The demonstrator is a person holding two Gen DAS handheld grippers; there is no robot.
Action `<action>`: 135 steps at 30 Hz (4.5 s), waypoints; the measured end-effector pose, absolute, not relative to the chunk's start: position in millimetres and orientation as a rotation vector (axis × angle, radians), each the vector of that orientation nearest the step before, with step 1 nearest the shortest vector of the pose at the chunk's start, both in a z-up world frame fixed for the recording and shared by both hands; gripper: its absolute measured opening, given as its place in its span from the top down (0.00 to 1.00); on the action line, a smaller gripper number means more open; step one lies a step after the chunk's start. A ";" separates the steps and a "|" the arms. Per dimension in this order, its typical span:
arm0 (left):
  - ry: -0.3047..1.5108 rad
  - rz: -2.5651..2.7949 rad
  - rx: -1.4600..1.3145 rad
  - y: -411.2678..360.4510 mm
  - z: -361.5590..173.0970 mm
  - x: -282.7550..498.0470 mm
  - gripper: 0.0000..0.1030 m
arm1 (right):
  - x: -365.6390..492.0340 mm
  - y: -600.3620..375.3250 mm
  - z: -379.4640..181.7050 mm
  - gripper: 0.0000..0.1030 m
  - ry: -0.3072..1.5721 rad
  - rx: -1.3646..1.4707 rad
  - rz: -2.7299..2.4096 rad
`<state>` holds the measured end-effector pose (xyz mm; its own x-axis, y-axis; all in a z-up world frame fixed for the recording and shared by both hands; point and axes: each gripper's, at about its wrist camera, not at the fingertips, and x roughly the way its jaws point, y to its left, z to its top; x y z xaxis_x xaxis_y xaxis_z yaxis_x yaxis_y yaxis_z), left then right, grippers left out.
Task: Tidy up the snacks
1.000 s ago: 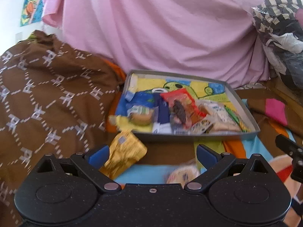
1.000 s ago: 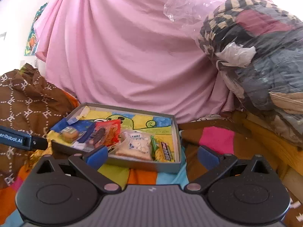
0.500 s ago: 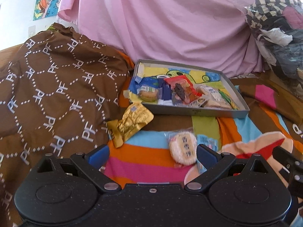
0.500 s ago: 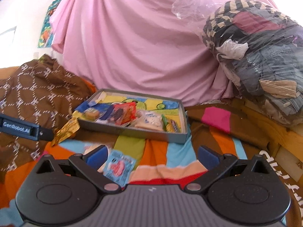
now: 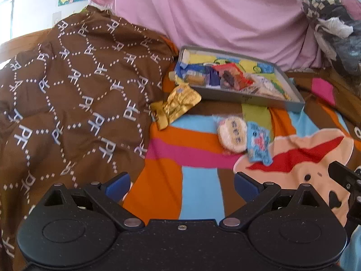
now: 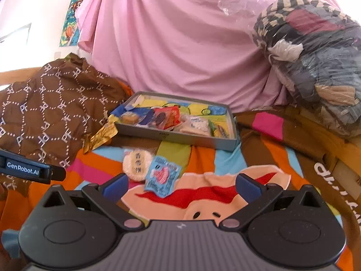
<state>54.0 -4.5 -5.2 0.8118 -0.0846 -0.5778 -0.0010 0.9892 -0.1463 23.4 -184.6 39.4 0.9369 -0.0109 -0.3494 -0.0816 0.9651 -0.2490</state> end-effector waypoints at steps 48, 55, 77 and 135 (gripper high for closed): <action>0.777 -0.163 0.121 -35.8 20.8 135.7 0.05 | 68.0 -199.5 20.6 0.00 0.494 -0.281 0.112; 0.740 -0.198 0.177 -38.9 38.5 149.8 0.05 | 101.6 -194.1 13.3 0.00 0.515 -0.297 0.145; 0.784 -0.307 0.044 -44.3 -3.6 229.1 0.06 | 173.3 -169.2 -42.2 0.00 0.508 -0.385 0.110; 0.830 -0.520 -0.222 -90.3 -21.0 270.3 0.55 | 188.8 -197.2 -40.7 0.24 0.536 -0.306 0.102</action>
